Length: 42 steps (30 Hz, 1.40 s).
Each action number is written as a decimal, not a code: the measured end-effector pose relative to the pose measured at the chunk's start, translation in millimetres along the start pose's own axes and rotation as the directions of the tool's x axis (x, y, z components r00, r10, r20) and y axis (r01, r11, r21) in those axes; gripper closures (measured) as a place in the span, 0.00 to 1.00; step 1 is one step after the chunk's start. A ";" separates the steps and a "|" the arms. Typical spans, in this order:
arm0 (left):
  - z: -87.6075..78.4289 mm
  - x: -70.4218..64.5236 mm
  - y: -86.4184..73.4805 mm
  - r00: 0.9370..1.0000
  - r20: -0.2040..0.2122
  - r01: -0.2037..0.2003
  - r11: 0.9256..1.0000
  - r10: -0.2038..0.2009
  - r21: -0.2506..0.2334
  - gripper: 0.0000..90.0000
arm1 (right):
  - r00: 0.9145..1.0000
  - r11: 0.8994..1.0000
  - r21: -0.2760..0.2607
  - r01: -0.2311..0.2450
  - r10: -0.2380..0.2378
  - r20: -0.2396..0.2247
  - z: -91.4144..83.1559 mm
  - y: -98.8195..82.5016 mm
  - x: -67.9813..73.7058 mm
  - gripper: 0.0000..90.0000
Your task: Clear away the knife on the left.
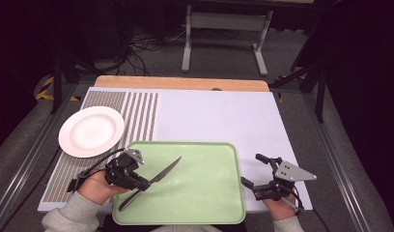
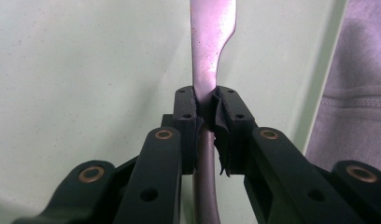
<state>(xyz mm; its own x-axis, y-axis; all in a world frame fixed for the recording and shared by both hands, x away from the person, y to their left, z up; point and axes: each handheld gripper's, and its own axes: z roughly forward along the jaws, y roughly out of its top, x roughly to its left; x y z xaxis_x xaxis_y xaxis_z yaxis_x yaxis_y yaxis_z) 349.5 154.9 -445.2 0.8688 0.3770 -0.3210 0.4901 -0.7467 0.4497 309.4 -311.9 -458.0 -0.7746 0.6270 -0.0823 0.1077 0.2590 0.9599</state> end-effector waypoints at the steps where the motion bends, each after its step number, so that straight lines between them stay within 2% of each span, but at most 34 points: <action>1: 1.3 1.1 0.3 1.000 0.004 -0.002 1.000 0.002 0.005 0.89 | 1.000 1.000 -0.001 -0.001 0.001 0.000 -0.1 0.0 -0.1 0.04; 6: 7.3 6.7 -0.6 1.000 0.007 0.014 1.000 -0.014 0.020 0.88 | 1.000 1.000 0.000 0.000 0.000 -0.001 -0.1 -0.1 0.2 0.04; 11: 11.3 8.1 -0.4 1.000 0.009 0.018 0.999 -0.018 0.039 0.88 | 1.000 1.000 0.001 0.000 0.000 -0.002 -0.1 -0.2 -0.1 0.04; 12: 11.9 7.3 -0.3 1.000 0.007 0.028 0.999 -0.029 0.039 0.88 | 1.000 1.000 0.000 0.001 -0.001 -0.001 -0.2 -0.1 -0.1 0.04; 21: 15.7 8.2 0.5 1.000 0.006 0.021 0.998 -0.021 0.056 0.88 | 1.000 1.000 -0.002 0.001 -0.001 -0.002 -0.5 -0.2 0.0 0.04; 30: 17.5 9.5 0.6 0.999 -0.007 0.039 0.997 -0.039 0.067 0.88 | 1.000 1.000 -0.003 -0.001 0.001 -0.003 -0.5 -0.2 0.1 0.04; 33: 19.6 10.0 1.5 1.000 -0.008 0.029 0.997 -0.028 0.073 0.88 | 1.000 1.000 -0.002 0.000 0.000 -0.004 -0.5 -0.2 0.0 0.04; 42: 19.8 10.9 1.0 0.999 -0.007 0.041 0.996 -0.040 0.083 0.86 | 1.000 1.000 -0.006 -0.006 0.006 -0.009 -0.6 -0.7 -0.5 0.04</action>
<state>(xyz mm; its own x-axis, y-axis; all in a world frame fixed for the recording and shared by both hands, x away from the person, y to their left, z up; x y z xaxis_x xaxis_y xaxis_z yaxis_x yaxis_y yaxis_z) 358.1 147.4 -464.8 0.8490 0.4107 -0.3326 0.5175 -0.7734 0.3660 309.4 -312.8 -458.5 -0.7793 0.6222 -0.0745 0.1083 0.2508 0.9620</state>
